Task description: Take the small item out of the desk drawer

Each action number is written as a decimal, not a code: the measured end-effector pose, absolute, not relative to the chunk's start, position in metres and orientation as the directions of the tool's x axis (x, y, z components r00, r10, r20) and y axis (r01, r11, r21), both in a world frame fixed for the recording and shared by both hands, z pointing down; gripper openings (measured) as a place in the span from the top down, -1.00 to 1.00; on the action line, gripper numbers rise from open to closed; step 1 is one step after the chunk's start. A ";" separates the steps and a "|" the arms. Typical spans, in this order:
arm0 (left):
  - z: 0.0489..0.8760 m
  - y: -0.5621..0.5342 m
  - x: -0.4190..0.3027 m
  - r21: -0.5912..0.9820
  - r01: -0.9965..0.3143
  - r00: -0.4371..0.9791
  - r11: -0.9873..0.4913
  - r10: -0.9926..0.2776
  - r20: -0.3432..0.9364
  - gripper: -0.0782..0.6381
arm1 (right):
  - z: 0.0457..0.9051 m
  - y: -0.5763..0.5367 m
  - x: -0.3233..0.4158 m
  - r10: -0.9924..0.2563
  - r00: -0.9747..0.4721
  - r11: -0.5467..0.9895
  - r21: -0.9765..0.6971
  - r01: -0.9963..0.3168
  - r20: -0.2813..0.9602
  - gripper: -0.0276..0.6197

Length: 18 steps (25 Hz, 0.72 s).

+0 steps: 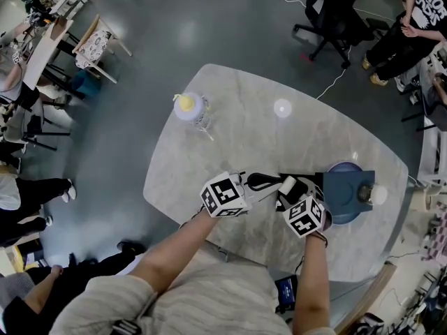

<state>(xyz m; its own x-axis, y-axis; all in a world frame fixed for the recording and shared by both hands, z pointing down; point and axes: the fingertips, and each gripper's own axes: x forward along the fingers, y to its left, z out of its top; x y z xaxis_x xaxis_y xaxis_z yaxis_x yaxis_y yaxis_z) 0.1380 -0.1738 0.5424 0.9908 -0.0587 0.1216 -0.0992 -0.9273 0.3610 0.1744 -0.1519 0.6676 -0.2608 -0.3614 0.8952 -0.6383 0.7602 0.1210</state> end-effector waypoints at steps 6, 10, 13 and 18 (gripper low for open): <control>0.542 -0.174 0.136 0.364 -0.097 0.991 -0.926 -0.056 0.122 0.73 | 0.677 -0.151 0.173 -0.336 -0.237 0.772 0.123 -0.623 0.912 0.15; 0.541 -0.174 0.137 0.366 -0.097 0.991 -0.925 -0.054 0.124 0.73 | 0.684 -0.152 0.173 -0.320 -0.225 0.782 0.123 -0.611 0.920 0.15; 0.542 -0.174 0.138 0.367 -0.100 0.990 -0.925 -0.056 0.127 0.73 | 0.685 -0.154 0.175 -0.323 -0.223 0.781 0.126 -0.612 0.920 0.15; 0.543 -0.172 0.135 0.368 -0.103 0.990 -0.924 -0.058 0.131 0.73 | 0.685 -0.155 0.173 -0.328 -0.217 0.778 0.133 -0.615 0.919 0.15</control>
<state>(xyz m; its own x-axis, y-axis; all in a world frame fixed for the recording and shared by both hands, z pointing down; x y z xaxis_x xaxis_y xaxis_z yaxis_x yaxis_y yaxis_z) 0.1348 -0.1725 0.5426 0.9897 -0.0585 0.1309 -0.1033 -0.9241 0.3680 0.1729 -0.1546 0.6854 -0.2169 -0.3283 0.9193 -0.6147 0.7775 0.1326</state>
